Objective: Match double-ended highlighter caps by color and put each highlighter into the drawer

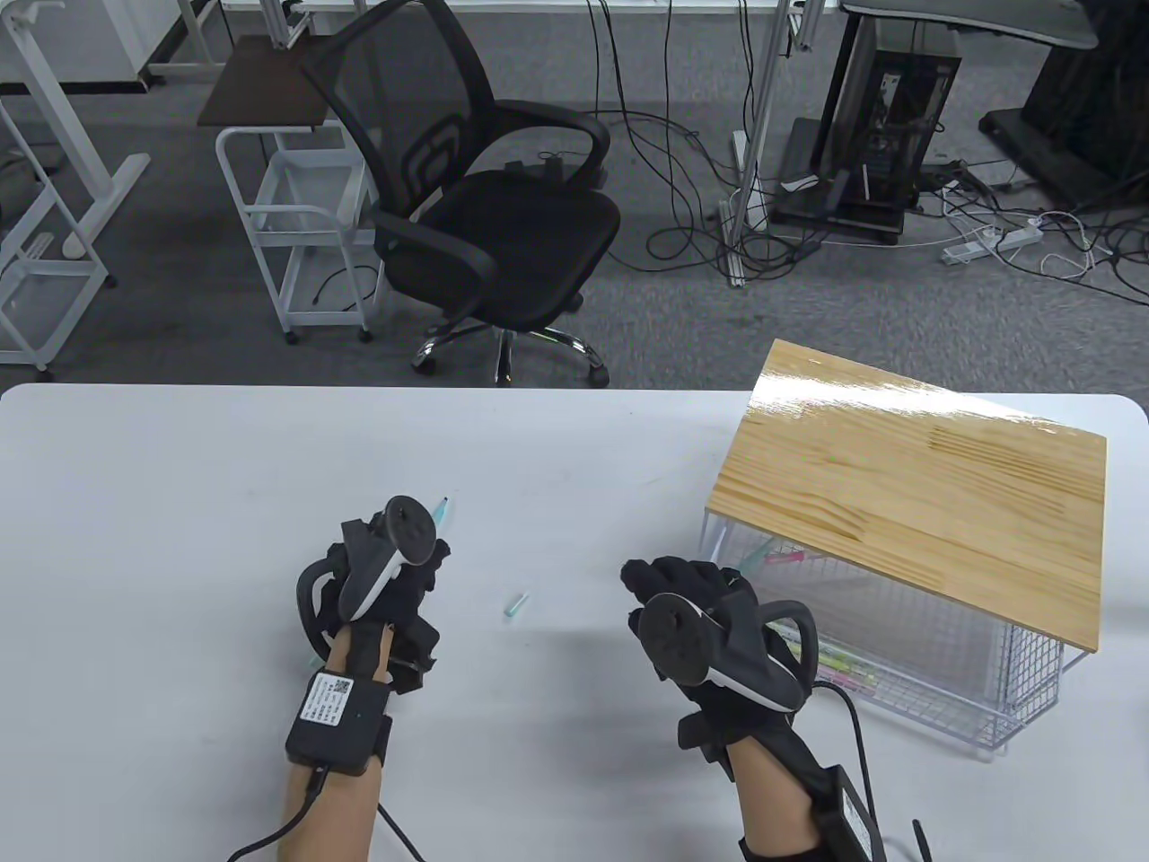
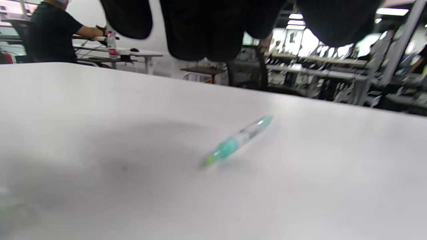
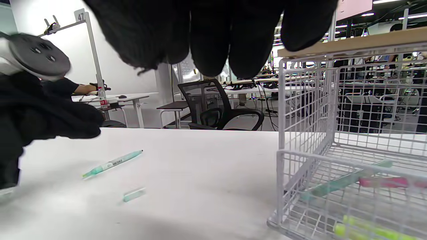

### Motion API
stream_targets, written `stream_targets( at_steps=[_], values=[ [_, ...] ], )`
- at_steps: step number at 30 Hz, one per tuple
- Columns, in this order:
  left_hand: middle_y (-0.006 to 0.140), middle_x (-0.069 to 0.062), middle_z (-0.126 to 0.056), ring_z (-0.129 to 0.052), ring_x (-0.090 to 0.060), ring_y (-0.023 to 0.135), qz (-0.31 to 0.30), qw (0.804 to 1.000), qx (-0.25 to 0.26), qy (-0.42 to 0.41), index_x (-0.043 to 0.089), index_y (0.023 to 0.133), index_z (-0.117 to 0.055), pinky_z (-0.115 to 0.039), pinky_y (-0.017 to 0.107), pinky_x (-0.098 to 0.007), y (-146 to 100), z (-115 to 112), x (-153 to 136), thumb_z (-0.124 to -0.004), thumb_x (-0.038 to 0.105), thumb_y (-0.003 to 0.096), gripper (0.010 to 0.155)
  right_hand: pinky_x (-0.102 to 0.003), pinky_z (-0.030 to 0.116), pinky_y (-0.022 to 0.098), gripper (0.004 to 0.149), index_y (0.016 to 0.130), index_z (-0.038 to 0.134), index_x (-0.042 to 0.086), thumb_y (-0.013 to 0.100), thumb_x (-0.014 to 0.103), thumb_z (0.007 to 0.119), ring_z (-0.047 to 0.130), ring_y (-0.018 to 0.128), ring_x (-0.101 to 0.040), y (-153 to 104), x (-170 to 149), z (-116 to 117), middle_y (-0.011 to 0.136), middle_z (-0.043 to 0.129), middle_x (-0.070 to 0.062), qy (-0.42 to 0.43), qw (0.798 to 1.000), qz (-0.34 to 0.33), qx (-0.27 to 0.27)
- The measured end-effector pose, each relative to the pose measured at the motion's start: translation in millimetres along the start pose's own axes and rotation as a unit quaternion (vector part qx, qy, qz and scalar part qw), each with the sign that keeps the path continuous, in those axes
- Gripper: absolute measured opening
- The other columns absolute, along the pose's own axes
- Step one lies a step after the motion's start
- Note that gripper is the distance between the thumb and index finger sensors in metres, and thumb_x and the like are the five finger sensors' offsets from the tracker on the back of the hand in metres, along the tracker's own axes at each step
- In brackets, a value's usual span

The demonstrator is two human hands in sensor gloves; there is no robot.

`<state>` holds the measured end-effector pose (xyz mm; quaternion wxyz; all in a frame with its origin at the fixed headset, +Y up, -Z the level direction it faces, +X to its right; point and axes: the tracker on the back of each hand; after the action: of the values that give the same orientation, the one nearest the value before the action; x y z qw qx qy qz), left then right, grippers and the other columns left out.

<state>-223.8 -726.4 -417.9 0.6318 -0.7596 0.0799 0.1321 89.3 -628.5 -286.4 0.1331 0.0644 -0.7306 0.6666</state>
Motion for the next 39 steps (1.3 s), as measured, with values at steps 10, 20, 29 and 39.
stream_targets(
  at_steps=[10,20,29,39],
  values=[
    [0.122,0.001,-0.058,-0.059,-0.029,0.115,0.100,0.986,-0.112,0.079,0.033,0.116,-0.040,-0.047,0.087,-0.062,60,-33,20,-0.068,0.062,0.0512,0.076,-0.059,0.065,0.076,0.055,0.111,0.064,0.030,0.058,0.042,0.076,0.079,0.100,-0.038,-1,-12,-4,0.113,0.074,-0.008,0.025,1.000,0.004,-0.017],
    [0.118,-0.003,-0.056,-0.058,-0.031,0.111,0.115,0.974,-0.145,0.130,0.030,0.113,-0.046,-0.043,0.087,-0.064,66,-38,40,-0.065,0.059,0.0545,0.068,-0.059,0.065,0.076,0.056,0.112,0.064,0.030,0.059,0.043,0.075,0.079,0.099,-0.038,3,-17,3,0.113,0.073,-0.009,0.025,1.000,0.011,-0.006],
    [0.107,-0.003,-0.072,-0.074,-0.029,0.101,0.100,0.972,-0.081,0.194,0.030,0.104,-0.060,-0.055,0.084,-0.061,56,-46,51,-0.063,0.048,0.0589,0.049,-0.059,0.064,0.076,0.055,0.112,0.064,0.030,0.059,0.044,0.074,0.079,0.099,-0.038,3,-14,3,0.113,0.073,-0.009,0.027,1.000,0.003,-0.002],
    [0.101,0.001,-0.084,-0.093,-0.021,0.086,-0.093,0.995,0.034,0.019,0.032,0.105,-0.052,-0.070,0.076,-0.057,-19,14,44,-0.060,0.044,0.0599,0.048,-0.067,0.055,0.079,0.077,0.121,0.039,0.033,0.056,0.048,0.077,0.057,0.113,-0.048,9,-5,16,0.128,0.049,-0.014,0.023,0.999,-0.018,0.026]
  ],
)
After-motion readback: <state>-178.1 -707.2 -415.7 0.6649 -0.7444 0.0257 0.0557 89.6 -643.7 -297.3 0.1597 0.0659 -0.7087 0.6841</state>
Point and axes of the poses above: the tracker on the back of each hand, its own x axis roughly to the thumb side, its own y axis roughly from the wrist to the fingertips, z = x × y
